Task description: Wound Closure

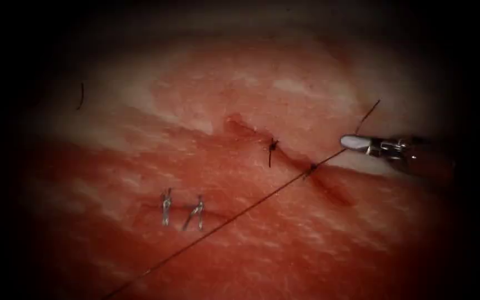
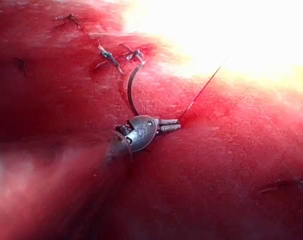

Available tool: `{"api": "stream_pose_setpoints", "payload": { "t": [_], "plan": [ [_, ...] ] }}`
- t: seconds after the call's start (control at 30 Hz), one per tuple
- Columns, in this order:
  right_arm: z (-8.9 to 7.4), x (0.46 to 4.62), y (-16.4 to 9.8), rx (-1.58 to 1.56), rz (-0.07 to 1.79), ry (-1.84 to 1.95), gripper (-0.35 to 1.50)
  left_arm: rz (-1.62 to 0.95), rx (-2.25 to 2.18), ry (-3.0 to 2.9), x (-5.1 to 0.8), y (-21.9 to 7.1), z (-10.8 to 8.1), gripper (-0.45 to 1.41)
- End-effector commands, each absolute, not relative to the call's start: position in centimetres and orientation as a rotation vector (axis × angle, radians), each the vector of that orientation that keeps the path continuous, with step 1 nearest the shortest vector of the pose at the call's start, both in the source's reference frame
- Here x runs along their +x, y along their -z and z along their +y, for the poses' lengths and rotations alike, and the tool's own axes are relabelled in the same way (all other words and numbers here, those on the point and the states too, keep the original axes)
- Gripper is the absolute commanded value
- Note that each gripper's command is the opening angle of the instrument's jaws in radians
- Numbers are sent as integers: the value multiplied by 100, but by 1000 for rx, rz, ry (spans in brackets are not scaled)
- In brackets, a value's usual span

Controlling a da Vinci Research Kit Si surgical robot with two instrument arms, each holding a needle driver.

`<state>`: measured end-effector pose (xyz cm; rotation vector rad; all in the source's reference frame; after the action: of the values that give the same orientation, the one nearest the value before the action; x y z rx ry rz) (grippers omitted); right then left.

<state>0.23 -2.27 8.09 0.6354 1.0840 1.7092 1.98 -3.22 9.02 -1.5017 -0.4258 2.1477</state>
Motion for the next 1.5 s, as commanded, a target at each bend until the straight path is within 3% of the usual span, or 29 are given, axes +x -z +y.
{"api": "stream_pose_setpoints", "payload": {
  "t": [0.03, 0.07, 0.13, 0.2, 0.53, 0.77, 0.83, 0.87, 0.93, 1.0, 1.07, 1.27, 1.4, 1.5],
  "plan": [
    [-229, 43, -812, 651, 1161, -1703, 32, -442, -1488, -2133, 185, -900, -317, -45],
    [-230, 48, -810, 647, 1191, -1706, 81, -426, -1500, -2134, 182, -897, -310, -45],
    [-232, 58, -804, 634, 1232, -1704, 133, -374, -1559, -2108, 172, -885, -284, -45],
    [-235, 60, -800, 611, 1262, -1682, 138, -325, -1610, -2086, 162, -876, -264, -45],
    [-257, 22, -785, 456, 1269, -1461, 136, -159, -1857, -1916, 92, -841, -144, -45],
    [-264, 23, -764, 193, 1230, -1119, 131, -143, -1907, -1913, 36, -846, -78, -45],
    [-256, 27, -747, 161, 1218, -1079, 108, -142, -1916, -1919, 22, -858, -57, -45],
    [-256, 27, -747, 161, 1218, -1079, 108, -142, -1916, -1919, 22, -858, -57, -45],
    [-249, 31, -736, 139, 1209, -1055, 76, -146, -1909, -1923, 19, -866, -41, -45],
    [-243, 38, -726, 117, 1199, -1033, 26, -146, -1904, -1922, 18, -873, -26, -45],
    [-239, 49, -718, 108, 1203, -1003, 16, -148, -1905, -1920, 17, -877, -13, -45],
    [-251, 100, -717, 62, 1237, -953, 34, -172, -1894, -1916, -16, -890, 30, -45],
    [-269, 143, -725, 82, 1215, -884, 86, -148, -1856, -1977, -57, -919, 72, -45],
    [-274, 154, -722, 75, 1216, -881, 101, -142, -1820, -2010, -76, -942, 86, -45]
  ]
}}
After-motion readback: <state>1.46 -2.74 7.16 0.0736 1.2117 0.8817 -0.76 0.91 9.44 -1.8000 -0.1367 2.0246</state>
